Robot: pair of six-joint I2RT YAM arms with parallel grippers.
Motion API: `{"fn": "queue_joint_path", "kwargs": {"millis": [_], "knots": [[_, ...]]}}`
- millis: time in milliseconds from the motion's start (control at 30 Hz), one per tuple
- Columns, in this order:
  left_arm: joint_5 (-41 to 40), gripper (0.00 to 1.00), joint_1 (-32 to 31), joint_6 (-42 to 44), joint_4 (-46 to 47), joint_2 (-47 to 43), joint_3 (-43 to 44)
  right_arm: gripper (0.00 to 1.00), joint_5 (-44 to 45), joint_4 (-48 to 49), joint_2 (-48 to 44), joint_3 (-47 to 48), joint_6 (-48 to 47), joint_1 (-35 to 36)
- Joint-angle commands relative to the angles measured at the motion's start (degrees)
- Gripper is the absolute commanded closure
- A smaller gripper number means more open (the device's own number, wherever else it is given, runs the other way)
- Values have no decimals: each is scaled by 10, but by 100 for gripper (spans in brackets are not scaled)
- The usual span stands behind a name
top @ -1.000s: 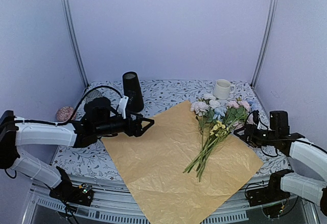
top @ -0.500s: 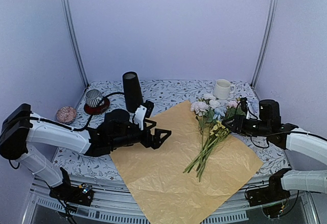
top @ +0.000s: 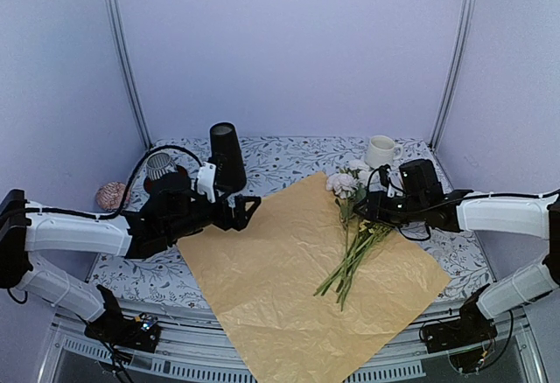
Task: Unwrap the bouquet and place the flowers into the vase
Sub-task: Pick up the fake flower from the flattened wrapping paper.
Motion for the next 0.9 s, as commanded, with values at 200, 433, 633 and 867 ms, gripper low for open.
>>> {"fn": "queue_joint_path", "kwargs": {"millis": [200, 433, 633, 867], "knots": [[33, 2, 50, 16, -11, -41, -24, 58, 72, -42, 94, 65, 69, 44], [34, 2, 55, 14, -11, -62, -39, 61, 92, -74, 144, 102, 97, 69], [39, 2, 58, 9, -12, -76, -44, 65, 114, -117, 175, 122, 117, 82], [53, 2, 59, 0, -10, -79, -50, 66, 103, -90, 179, 99, 133, 99]]}}
